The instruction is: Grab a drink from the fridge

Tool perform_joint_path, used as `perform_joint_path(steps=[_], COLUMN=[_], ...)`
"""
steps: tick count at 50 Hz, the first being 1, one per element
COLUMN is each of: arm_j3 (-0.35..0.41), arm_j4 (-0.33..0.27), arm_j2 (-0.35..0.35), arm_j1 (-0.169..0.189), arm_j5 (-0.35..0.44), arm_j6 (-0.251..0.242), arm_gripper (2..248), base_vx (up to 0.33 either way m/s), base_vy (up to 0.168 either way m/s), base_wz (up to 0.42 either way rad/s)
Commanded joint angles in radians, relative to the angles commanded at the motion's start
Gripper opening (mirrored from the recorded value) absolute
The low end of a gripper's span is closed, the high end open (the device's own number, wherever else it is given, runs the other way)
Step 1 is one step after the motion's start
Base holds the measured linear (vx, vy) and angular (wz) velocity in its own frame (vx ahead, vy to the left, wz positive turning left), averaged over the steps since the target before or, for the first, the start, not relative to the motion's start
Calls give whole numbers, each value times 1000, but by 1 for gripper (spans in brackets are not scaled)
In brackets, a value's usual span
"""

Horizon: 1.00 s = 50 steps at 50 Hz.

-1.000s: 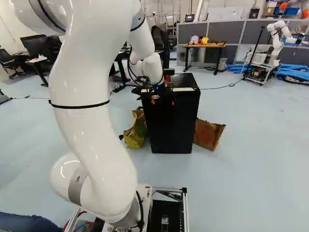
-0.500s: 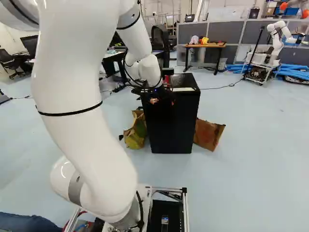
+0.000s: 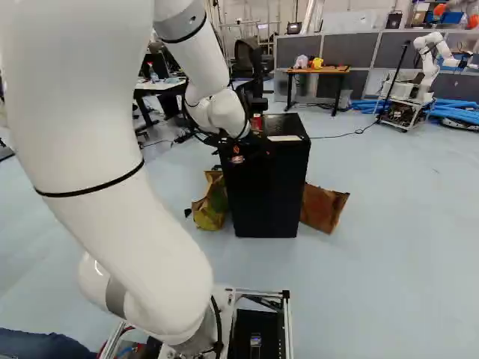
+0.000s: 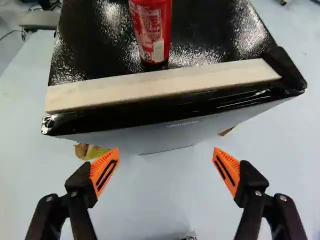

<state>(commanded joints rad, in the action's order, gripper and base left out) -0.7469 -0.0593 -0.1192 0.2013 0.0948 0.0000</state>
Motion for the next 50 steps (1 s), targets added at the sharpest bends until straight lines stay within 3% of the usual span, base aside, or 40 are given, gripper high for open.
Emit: perform_joint_path(steps=[27, 50], arm_j3=[34, 33], arm_j4=[0, 0], arm_j2=[31, -13], arm_j1=[1, 1], arm_j5=[284, 507], arm_j6=[0, 0], arm_gripper=[247, 247], base_vx=[0, 0], base_vy=[0, 0], base_wz=[0, 0])
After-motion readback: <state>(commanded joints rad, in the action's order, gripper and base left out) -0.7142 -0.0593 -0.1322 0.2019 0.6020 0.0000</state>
